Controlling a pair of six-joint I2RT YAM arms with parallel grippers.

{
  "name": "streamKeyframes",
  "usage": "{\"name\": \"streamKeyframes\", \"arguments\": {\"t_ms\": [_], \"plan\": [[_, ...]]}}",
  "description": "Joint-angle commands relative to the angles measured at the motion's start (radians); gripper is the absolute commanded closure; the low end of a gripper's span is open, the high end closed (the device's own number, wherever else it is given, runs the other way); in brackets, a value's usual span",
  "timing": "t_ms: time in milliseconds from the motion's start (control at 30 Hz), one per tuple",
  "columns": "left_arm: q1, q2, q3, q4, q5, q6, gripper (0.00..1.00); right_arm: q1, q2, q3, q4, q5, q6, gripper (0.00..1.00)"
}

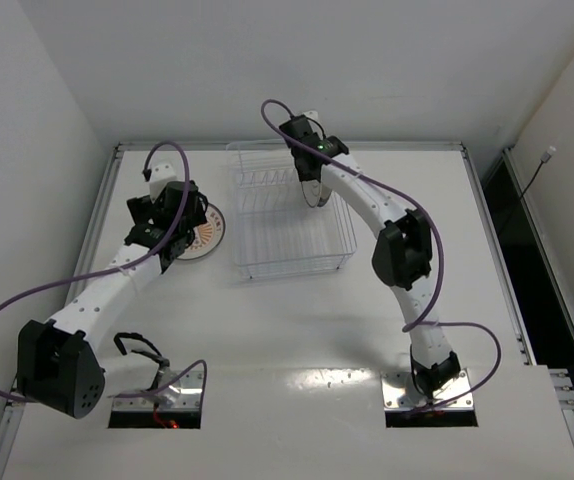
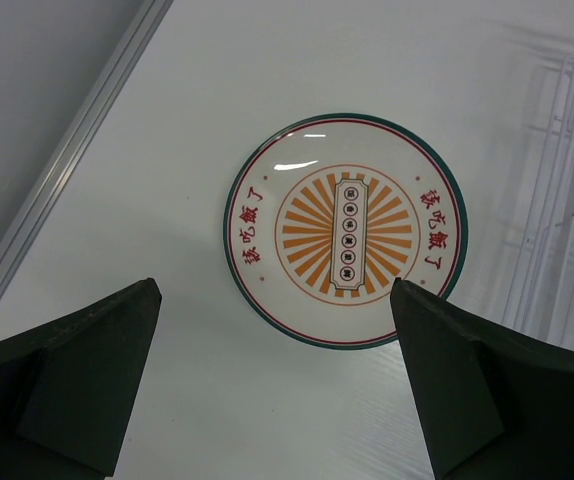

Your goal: Load the plates into the dish rack

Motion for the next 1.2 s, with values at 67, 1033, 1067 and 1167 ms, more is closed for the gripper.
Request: {"name": "streamKeyframes", "arguments": {"t_ms": [67, 1033, 1067, 1167], "plan": [[0.008, 0.007, 0.017, -0.001, -0.031, -0.049, 0.0, 0.013, -0.193, -0.128, 0.054, -0.167, 0.043, 0.52], [0.706, 0.55, -0.138, 0.364, 1.243, -0.306, 0.0, 0.109, -1.288, -1.049, 0.14, -0.435, 0.188, 0.0], [0.706, 0.562, -0.127, 0.364, 1.243, -0.306, 0.02, 0.109, -1.297, -1.049, 0.14, -0.435, 0.188, 0.0], [0.706, 0.62, -0.116, 0.364, 1.281, -0.306, 0.26, 0.109, -1.31, -1.058, 0.12, -0.424, 0.179, 0.01]]}}
